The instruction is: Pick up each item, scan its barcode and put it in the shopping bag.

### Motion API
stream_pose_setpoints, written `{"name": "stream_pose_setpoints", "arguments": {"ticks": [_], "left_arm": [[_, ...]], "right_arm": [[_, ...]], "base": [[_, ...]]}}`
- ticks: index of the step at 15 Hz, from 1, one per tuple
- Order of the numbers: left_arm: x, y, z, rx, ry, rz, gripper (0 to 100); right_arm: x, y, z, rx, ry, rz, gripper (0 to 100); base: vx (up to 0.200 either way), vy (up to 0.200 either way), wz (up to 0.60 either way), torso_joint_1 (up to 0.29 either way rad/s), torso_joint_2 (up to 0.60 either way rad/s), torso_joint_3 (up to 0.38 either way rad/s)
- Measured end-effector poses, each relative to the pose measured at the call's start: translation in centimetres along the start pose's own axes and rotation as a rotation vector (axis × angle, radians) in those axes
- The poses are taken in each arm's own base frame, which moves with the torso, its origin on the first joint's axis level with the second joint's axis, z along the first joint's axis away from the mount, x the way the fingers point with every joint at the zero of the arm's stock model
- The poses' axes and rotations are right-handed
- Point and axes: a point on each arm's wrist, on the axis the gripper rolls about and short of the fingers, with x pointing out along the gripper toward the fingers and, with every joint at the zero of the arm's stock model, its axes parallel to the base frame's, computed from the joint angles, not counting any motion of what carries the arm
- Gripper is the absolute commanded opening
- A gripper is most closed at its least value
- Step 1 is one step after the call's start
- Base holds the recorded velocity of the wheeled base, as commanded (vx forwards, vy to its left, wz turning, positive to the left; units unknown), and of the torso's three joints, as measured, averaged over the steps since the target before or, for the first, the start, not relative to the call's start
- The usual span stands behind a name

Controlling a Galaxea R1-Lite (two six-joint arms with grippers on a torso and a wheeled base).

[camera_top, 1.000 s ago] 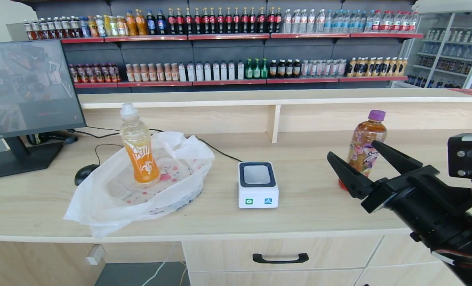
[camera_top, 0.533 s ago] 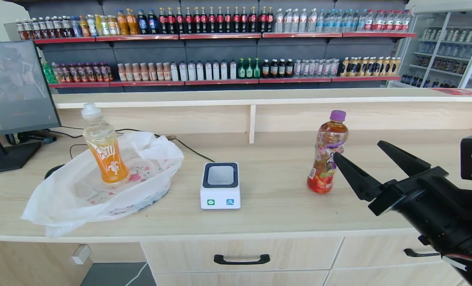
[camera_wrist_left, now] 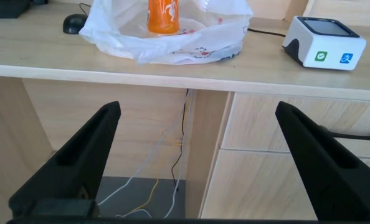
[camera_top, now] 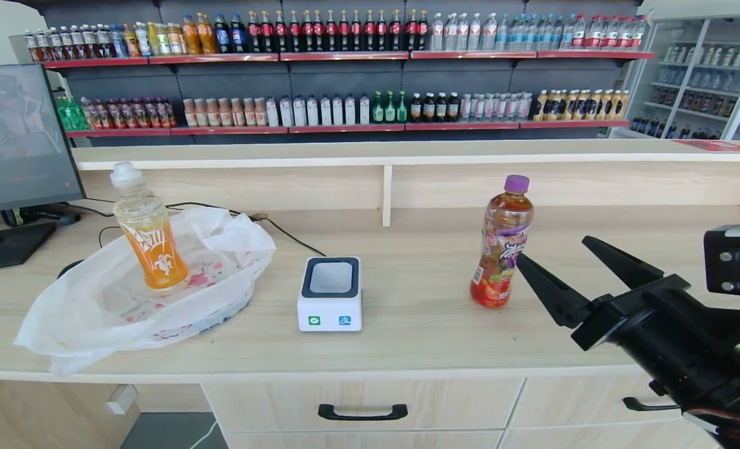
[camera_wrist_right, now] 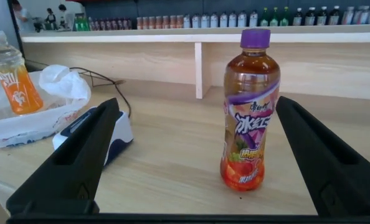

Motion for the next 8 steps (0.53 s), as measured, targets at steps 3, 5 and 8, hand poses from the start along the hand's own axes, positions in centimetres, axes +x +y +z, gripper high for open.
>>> {"name": "stream_pose_setpoints", "arguments": {"ticks": [3,5,8], "left_arm": [[0.0,0.0,0.0,0.000,0.000,0.000,100],[0.0,0.0,0.0,0.000,0.000,0.000,100],[0.0,0.0,0.0,0.000,0.000,0.000,100]], "right_arm": [[0.5,-0.4,-0.7,-0.011,0.029,-0.020,100],[1.6,-0.5,-1.3,-0.019,0.044,-0.036,100],[3.5,-1.0,-2.6,-0.039,0.071,-0.070,100]], "base": [[0.000,0.000,0.00,0.000,0.00,0.000],[0.000,0.000,0.00,0.000,0.00,0.000],[0.000,0.000,0.00,0.000,0.00,0.000]]}}
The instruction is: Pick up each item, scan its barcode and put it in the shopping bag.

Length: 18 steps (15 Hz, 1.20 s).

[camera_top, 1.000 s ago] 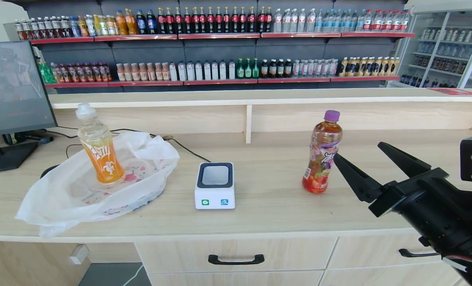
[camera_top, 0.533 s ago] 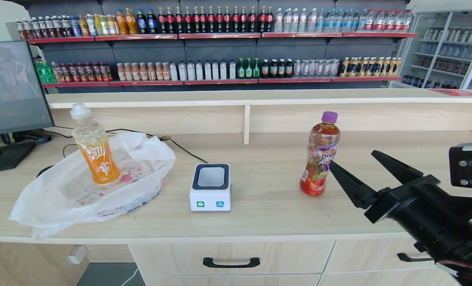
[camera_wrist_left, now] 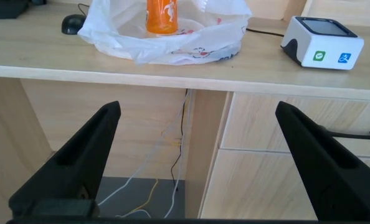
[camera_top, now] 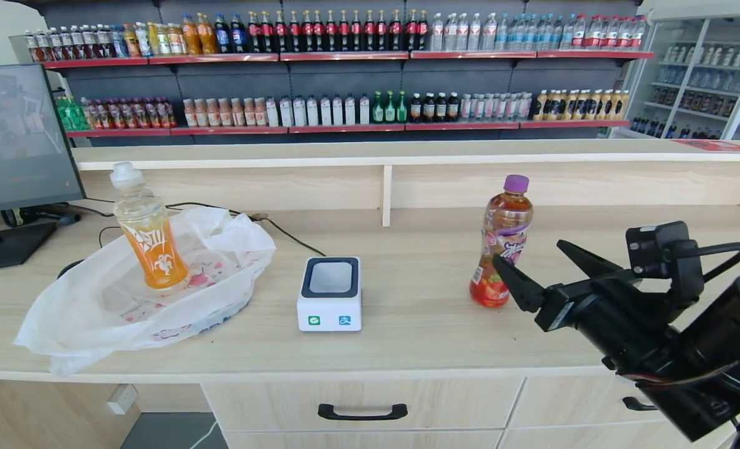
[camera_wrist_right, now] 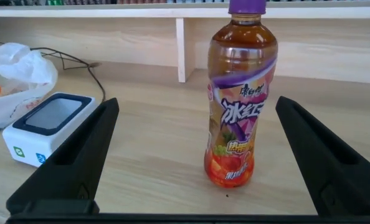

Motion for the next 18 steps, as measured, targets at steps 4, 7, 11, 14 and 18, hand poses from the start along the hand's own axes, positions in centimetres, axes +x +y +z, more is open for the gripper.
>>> {"name": "stream_pose_setpoints", "arguments": {"ticks": [4,7,11,14,18], "left_arm": [[0.0,0.0,0.0,0.000,0.000,0.000,100],[0.0,0.0,0.0,0.000,0.000,0.000,100],[0.0,0.0,0.0,0.000,0.000,0.000,100],[0.0,0.0,0.0,0.000,0.000,0.000,100],[0.0,0.0,0.0,0.000,0.000,0.000,100]], "right_arm": [[2.5,-0.9,-1.7,-0.033,0.039,-0.053,100],[3.5,-1.3,-2.9,-0.045,0.070,-0.071,100],[4.4,-1.4,-3.9,-0.054,0.092,-0.077,100],[4.9,-2.0,-4.2,-0.058,0.094,-0.100,100],[5.6,-2.1,-4.6,-0.076,0.096,-0.086,100]], "base": [[0.000,0.000,0.00,0.000,0.00,0.000],[0.000,0.000,0.00,0.000,0.00,0.000],[0.000,0.000,0.00,0.000,0.00,0.000],[0.000,0.000,0.00,0.000,0.00,0.000],[0.000,0.000,0.00,0.000,0.00,0.000]]}}
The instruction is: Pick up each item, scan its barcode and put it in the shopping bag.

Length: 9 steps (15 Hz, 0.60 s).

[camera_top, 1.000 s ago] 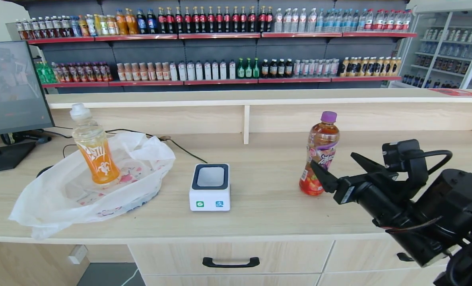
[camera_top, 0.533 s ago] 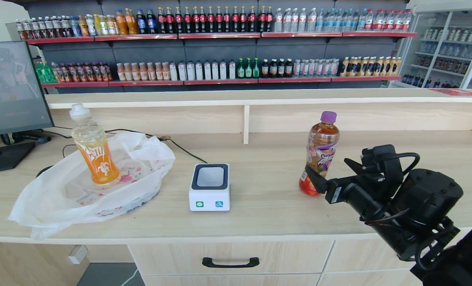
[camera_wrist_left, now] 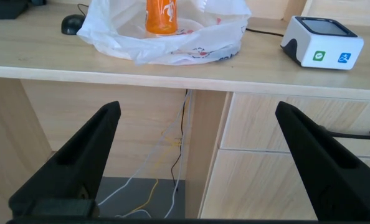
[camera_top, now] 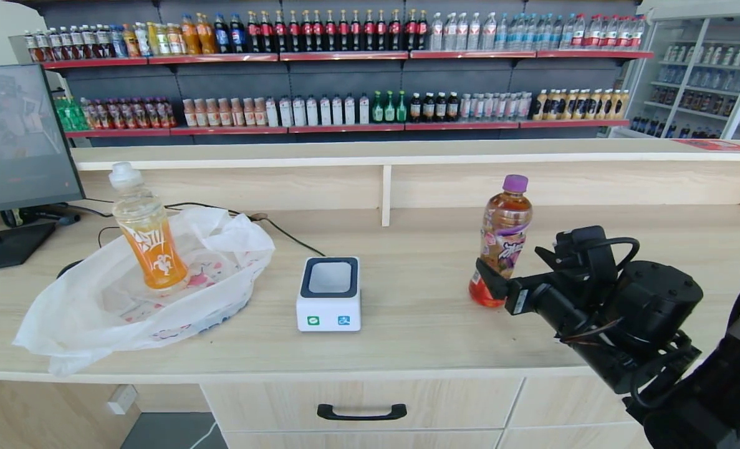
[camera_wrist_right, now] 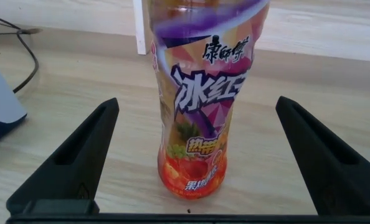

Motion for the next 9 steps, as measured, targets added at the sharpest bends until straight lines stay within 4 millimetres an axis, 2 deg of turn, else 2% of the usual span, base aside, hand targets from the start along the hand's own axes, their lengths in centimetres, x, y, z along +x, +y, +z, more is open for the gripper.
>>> {"name": "stream_pose_setpoints", "arguments": {"ticks": [9], "left_arm": [[0.0,0.0,0.0,0.000,0.000,0.000,100]], "right_arm": [[2.9,0.3,-1.2,-0.001,-0.010,-0.001,100]], "base": [[0.000,0.000,0.00,0.000,0.00,0.000]]}}
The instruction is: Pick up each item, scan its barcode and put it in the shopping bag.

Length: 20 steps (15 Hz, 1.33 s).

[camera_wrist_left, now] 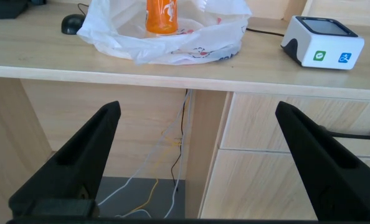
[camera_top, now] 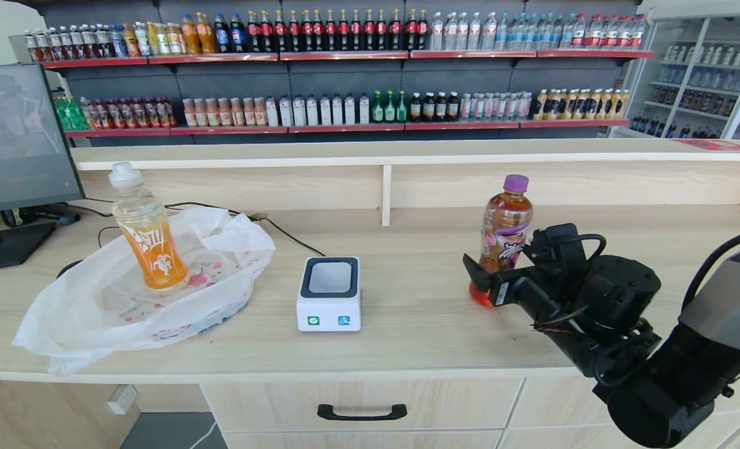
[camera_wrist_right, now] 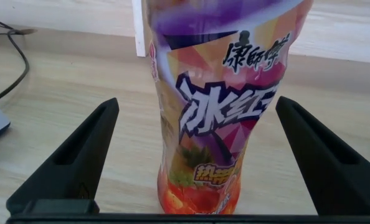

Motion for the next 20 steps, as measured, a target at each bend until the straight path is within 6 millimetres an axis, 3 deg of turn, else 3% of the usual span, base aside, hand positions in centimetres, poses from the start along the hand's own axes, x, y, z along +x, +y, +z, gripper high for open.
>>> {"name": "stream_pose_setpoints", "arguments": {"ticks": [17,18,20], "left_arm": [[0.0,0.0,0.0,0.000,0.000,0.000,100],[0.0,0.0,0.0,0.000,0.000,0.000,100],[0.0,0.0,0.0,0.000,0.000,0.000,100]], "right_arm": [[2.6,-1.0,-0.4,0.007,-0.040,-0.032,100],[2.7,-1.0,-0.4,0.008,-0.041,-0.032,0],[2.8,-1.1,-0.4,0.008,-0.045,-0.033,0]], "base": [[0.000,0.000,0.00,0.000,0.00,0.000],[0.000,0.000,0.00,0.000,0.00,0.000],[0.000,0.000,0.00,0.000,0.00,0.000]]}}
